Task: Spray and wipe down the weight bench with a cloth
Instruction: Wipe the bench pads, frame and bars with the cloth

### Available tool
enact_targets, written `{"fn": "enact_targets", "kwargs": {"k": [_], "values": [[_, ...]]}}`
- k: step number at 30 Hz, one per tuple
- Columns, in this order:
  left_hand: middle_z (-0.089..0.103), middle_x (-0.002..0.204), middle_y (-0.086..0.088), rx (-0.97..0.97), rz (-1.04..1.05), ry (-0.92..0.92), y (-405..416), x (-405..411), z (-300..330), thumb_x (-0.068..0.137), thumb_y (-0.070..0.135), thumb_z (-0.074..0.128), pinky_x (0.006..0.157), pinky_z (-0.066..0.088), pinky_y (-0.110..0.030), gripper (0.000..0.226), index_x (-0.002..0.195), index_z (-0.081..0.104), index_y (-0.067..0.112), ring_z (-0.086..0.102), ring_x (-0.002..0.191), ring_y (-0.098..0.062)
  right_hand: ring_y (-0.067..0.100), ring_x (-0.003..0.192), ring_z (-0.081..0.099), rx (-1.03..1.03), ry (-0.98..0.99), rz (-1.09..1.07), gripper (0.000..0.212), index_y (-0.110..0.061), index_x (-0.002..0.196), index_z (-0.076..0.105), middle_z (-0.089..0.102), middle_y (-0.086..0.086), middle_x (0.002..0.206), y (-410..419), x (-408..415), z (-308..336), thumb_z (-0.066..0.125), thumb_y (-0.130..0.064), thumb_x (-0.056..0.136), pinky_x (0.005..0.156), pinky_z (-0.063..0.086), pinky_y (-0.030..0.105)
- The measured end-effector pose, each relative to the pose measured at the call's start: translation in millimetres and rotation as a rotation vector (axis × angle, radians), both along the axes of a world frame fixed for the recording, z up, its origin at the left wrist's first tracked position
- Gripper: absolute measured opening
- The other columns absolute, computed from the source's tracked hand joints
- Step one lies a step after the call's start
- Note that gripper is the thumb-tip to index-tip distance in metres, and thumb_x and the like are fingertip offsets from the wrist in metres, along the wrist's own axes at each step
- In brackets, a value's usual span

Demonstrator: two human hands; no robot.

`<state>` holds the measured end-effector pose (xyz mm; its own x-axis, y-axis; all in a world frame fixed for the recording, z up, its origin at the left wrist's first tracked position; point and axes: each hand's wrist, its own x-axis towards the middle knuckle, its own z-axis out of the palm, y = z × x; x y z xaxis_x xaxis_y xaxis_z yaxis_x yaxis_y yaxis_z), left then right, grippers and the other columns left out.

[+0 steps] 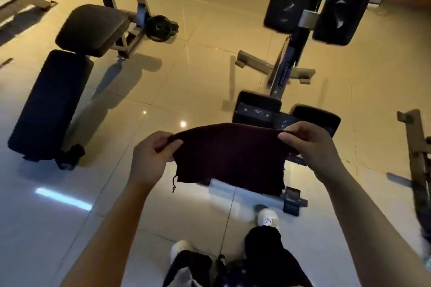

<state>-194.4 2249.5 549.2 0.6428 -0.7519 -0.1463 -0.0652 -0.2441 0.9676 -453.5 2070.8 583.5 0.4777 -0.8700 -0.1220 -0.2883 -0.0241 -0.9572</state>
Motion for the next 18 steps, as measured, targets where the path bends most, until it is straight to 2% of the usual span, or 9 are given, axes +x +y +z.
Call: {"fn": "enact_targets", "kwargs": {"k": [2, 4, 7, 9, 11, 14, 18], "values": [[0.071, 0.087, -0.004, -0.027, 0.037, 0.072, -15, -11, -24, 0.088, 0.0, 0.064, 0.065, 0.057, -0.022, 0.016, 0.089, 0.065, 0.016, 0.071, 0.083, -0.014, 0.003, 0.058, 0.06, 0.012, -0.016, -0.003, 0.017, -0.008, 0.075, 0.062, 0.065, -0.009, 0.062, -14, -16, -25, 0.066, 0.006, 0.084, 0.055, 0.047, 0.014], [0.07, 0.087, -0.005, -0.049, 0.097, 0.148, -30, -24, -63, 0.087, -0.004, 0.063, 0.063, 0.056, -0.021, 0.018, 0.087, 0.065, 0.015, 0.07, 0.081, -0.012, 0.005, 0.063, 0.062, 0.0, 0.016, 0.025, 0.018, -0.009, 0.078, 0.063, 0.066, -0.001, 0.07, -32, -30, -65, 0.065, 0.009, 0.084, 0.06, 0.049, 0.014], [0.068, 0.087, -0.002, -0.051, 0.106, 0.13, -53, -47, -146, 0.089, -0.003, 0.06, 0.067, 0.058, -0.022, 0.023, 0.085, 0.064, 0.02, 0.067, 0.082, -0.011, 0.005, 0.072, 0.064, -0.049, 0.121, 0.044, 0.02, -0.014, 0.083, 0.068, 0.067, 0.004, 0.08, -53, -49, -152, 0.066, 0.005, 0.084, 0.067, 0.049, 0.013], [0.067, 0.084, 0.0, -0.046, 0.103, 0.121, -60, -59, -199, 0.089, -0.004, 0.06, 0.068, 0.059, -0.026, 0.026, 0.083, 0.064, 0.022, 0.066, 0.08, -0.012, -0.003, 0.076, 0.063, -0.021, 0.098, 0.0, 0.022, -0.014, 0.09, 0.071, 0.07, -0.003, 0.083, -60, -58, -208, 0.067, 0.006, 0.083, 0.071, 0.046, 0.008], [0.069, 0.078, 0.003, -0.065, 0.098, 0.124, -65, -64, -250, 0.085, -0.008, 0.062, 0.065, 0.059, -0.026, 0.034, 0.078, 0.069, 0.025, 0.067, 0.077, -0.011, -0.006, 0.075, 0.063, -0.011, 0.072, -0.017, 0.029, -0.02, 0.094, 0.072, 0.072, -0.014, 0.077, -68, -65, -264, 0.068, 0.006, 0.082, 0.07, 0.045, 0.006], [0.07, 0.073, 0.009, -0.091, 0.08, 0.087, -71, -60, -312, 0.079, -0.01, 0.065, 0.064, 0.058, -0.024, 0.043, 0.071, 0.075, 0.032, 0.068, 0.073, -0.01, -0.004, 0.07, 0.063, 0.018, 0.091, 0.063, 0.032, -0.023, 0.082, 0.073, 0.071, -0.016, 0.07, -79, -69, -336, 0.069, 0.008, 0.08, 0.068, 0.045, 0.007], [0.071, 0.078, 0.009, -0.16, 0.0, 0.08, -82, -52, -365, 0.067, 0.011, 0.077, 0.07, 0.057, -0.026, 0.024, 0.074, 0.075, 0.034, 0.069, 0.077, -0.012, 0.011, 0.074, 0.066, 0.007, 0.076, 0.135, 0.035, -0.025, 0.074, 0.077, 0.072, 0.001, 0.074, -90, -70, -400, 0.071, 0.009, 0.077, 0.071, 0.052, 0.018]]}}
